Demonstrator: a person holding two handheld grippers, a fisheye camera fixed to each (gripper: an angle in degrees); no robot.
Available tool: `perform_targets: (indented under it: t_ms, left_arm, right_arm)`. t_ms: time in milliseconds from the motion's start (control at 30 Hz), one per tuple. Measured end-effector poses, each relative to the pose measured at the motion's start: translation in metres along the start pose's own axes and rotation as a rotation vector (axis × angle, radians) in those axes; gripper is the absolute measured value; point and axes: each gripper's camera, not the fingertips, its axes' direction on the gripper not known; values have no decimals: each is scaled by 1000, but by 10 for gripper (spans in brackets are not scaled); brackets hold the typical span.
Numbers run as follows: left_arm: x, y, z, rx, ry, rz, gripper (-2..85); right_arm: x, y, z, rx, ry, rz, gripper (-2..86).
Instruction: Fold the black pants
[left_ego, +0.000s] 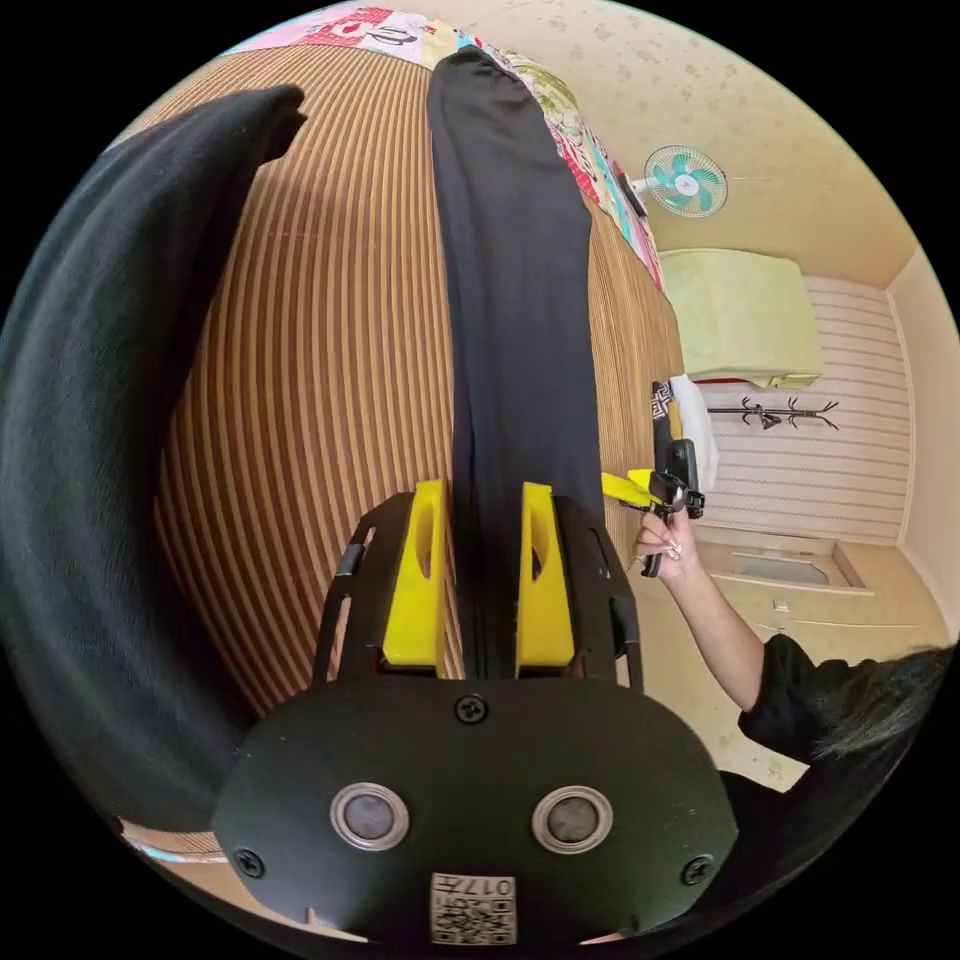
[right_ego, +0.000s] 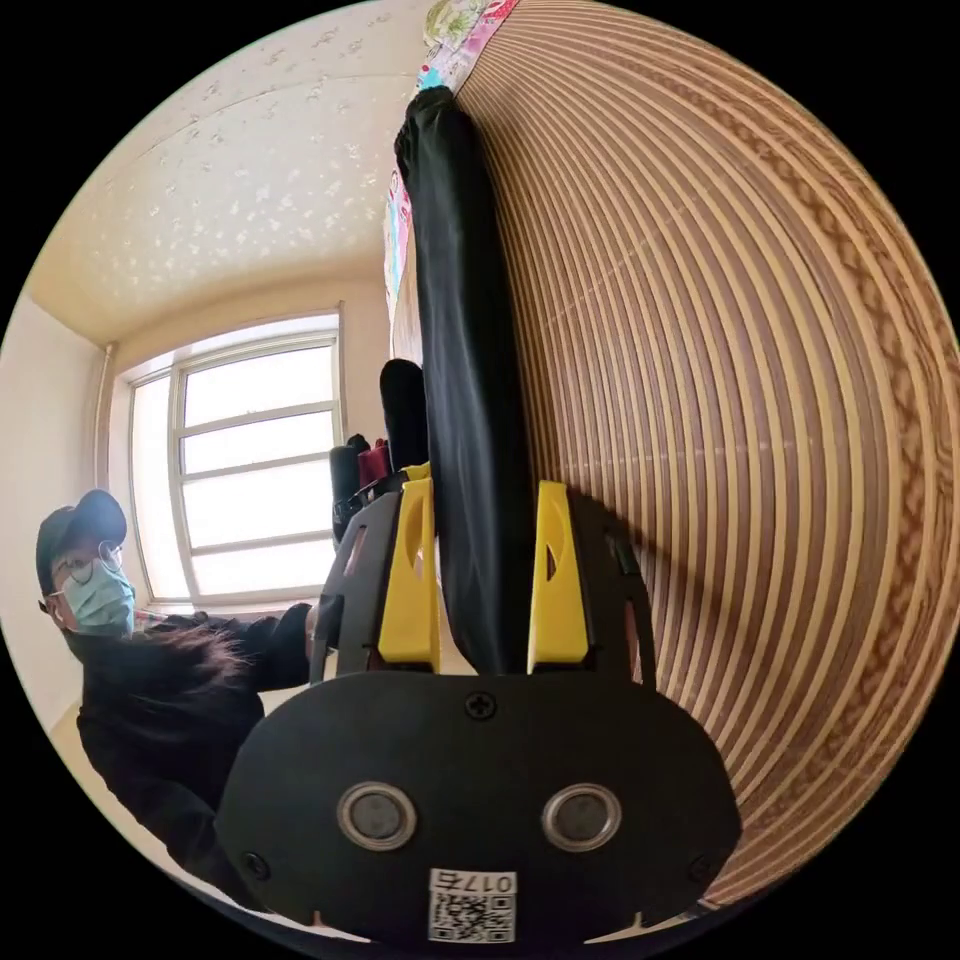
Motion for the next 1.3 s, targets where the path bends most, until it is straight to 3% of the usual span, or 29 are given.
perform_targets:
  t_ms: [200,367,667,833,1033,1300]
  left_arm:
    - [-16,3,31,-71,221,-121,44]
    - [47,71,-43,125,591,100,40]
    - [312,196,-216,422,512,692,40]
    - [397,203,-272,610,605,780,40]
    - [404,139,-262,660,480,548,40]
    - [359,78,-191,588,326,441,41]
  right_arm:
    - [-6,-3,26,-36,-115,45,48]
    - [-117,88,-33,88,-302,-263,23]
    - [-395,222,-138,109,-301,-942,7]
    - [-516,245,-171,132,-253,-1222,5]
    - [-539,175,-151,125,9,-1076,5]
    - [-460,102,-92,69,70,-901,9]
